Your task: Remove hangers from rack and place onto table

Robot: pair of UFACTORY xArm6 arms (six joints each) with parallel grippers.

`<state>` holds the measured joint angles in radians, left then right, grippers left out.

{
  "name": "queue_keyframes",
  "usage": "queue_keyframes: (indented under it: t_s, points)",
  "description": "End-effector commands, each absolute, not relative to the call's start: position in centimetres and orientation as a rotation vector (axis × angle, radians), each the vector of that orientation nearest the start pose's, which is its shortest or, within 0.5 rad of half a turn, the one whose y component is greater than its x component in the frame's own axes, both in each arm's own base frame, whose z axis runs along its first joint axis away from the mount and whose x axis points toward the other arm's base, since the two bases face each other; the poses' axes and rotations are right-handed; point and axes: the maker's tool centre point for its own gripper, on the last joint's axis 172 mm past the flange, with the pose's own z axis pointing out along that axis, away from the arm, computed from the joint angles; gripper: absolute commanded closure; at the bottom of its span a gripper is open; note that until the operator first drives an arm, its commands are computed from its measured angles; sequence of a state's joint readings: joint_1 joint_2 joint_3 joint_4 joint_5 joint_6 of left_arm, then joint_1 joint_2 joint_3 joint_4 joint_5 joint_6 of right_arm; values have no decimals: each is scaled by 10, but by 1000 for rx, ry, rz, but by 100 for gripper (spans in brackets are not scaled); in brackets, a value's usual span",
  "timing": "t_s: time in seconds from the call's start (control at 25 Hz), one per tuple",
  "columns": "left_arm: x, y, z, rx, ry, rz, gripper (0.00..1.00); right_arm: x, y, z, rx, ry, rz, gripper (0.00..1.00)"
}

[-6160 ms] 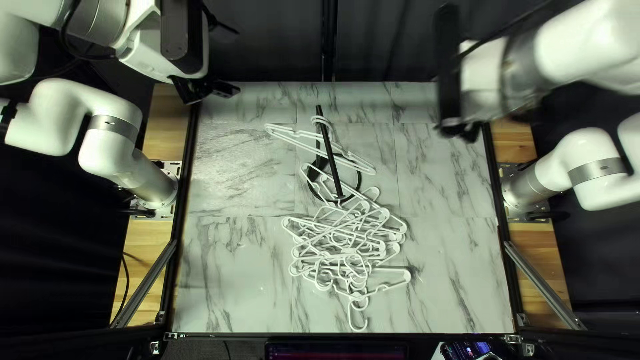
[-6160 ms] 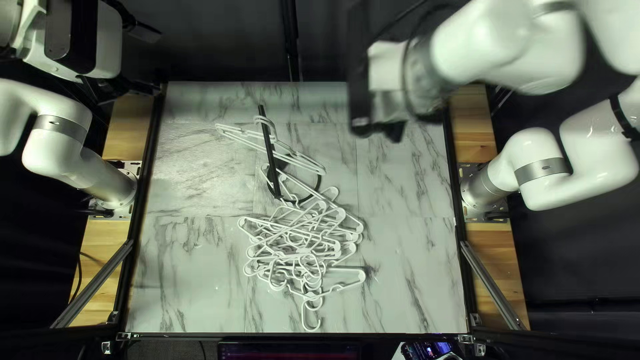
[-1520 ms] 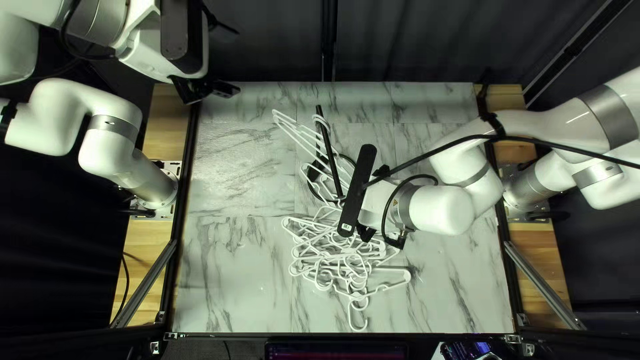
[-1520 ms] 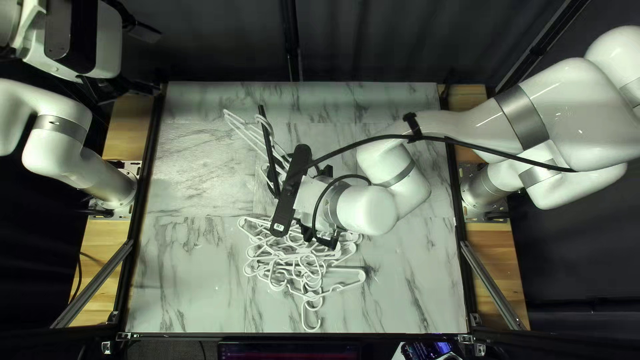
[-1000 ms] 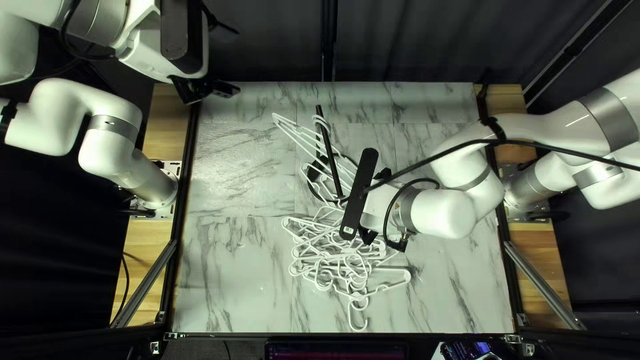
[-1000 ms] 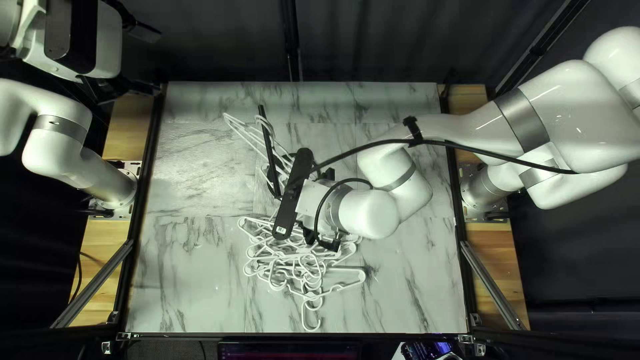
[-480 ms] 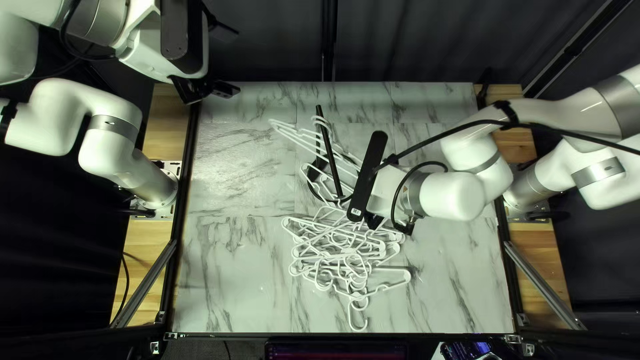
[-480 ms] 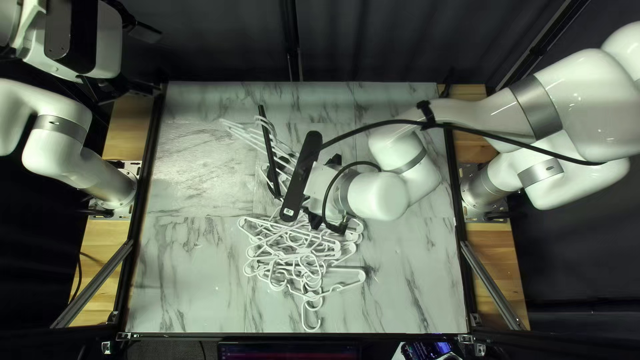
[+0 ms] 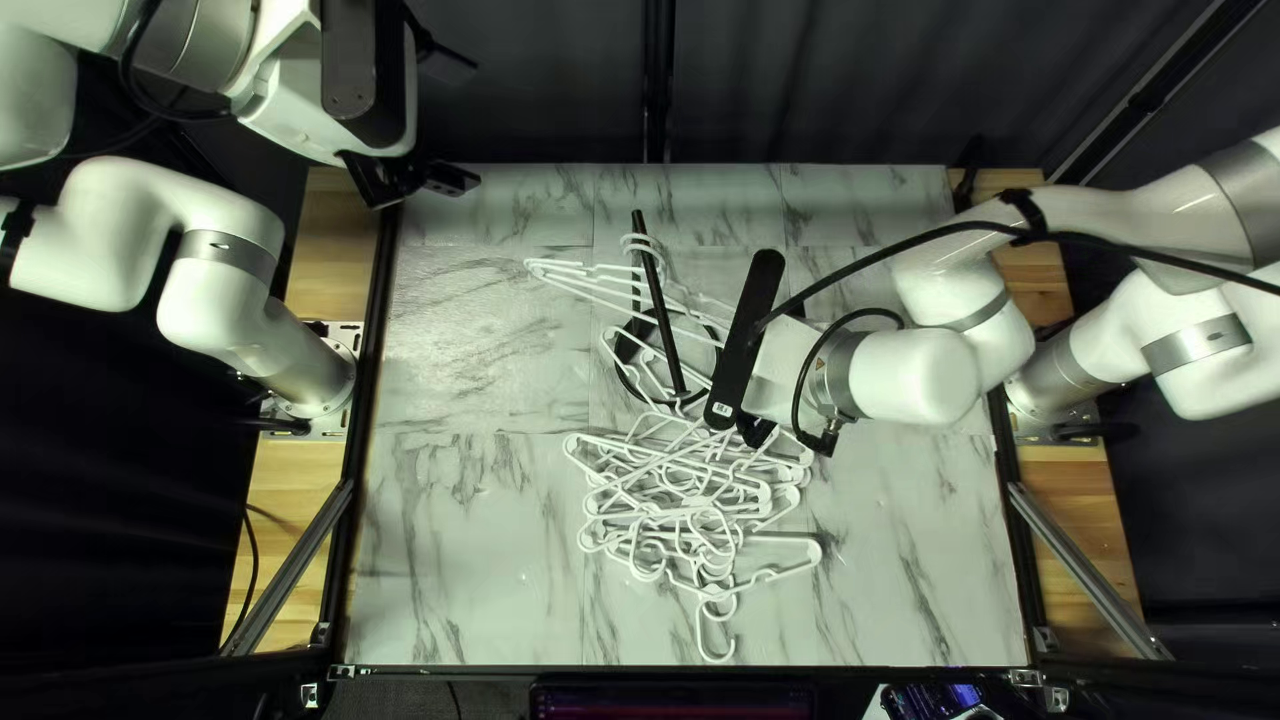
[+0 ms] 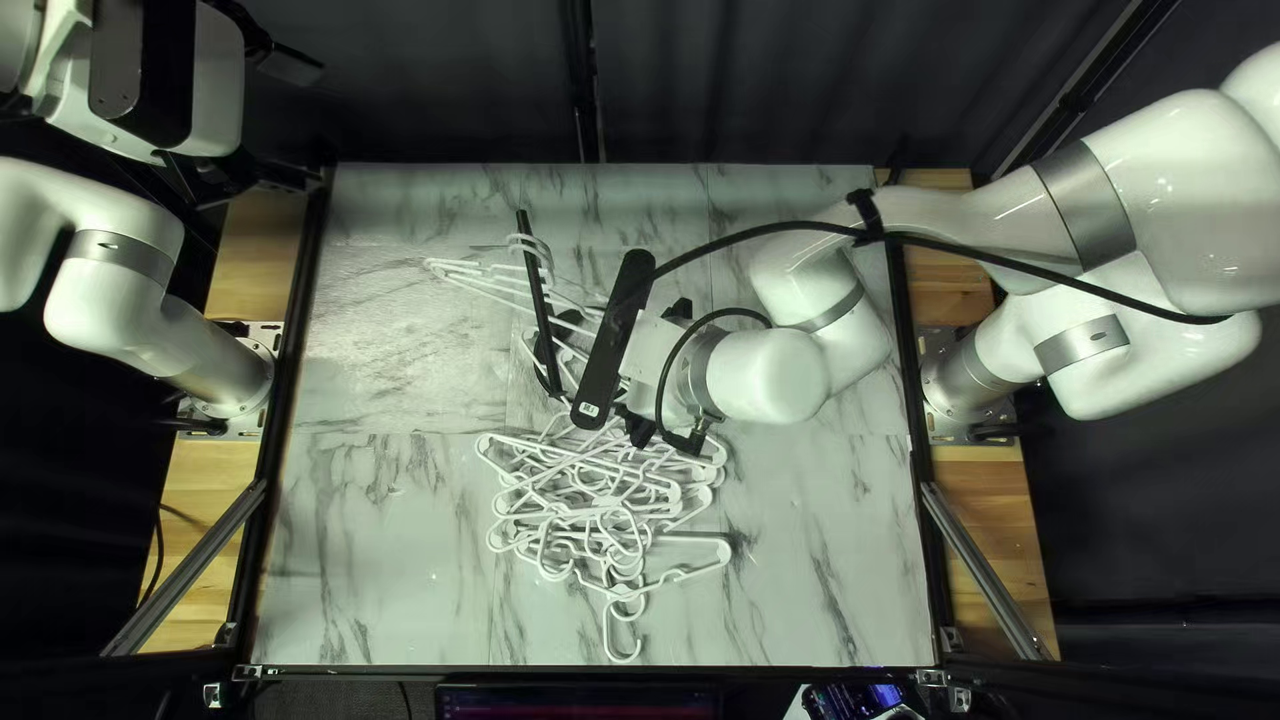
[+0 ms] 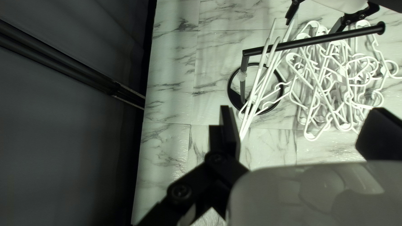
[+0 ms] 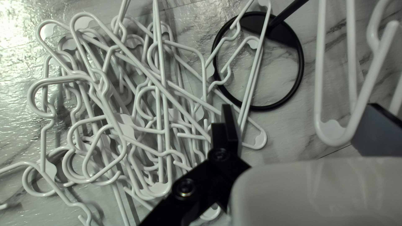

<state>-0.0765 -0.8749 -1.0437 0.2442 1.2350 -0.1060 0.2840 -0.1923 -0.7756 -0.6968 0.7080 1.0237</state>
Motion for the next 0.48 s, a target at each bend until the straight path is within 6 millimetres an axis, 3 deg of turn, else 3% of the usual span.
queue_keyframes:
  t_s: [0.04, 0.48]
  points:
    - [341, 29, 526, -2779, -43, -1018, 0, 482, 58, 210, -3258, 417, -860, 0]
    - [341, 29, 526, -2779, -43, -1018, 0, 472, 35, 228, -3247, 392, -875, 0]
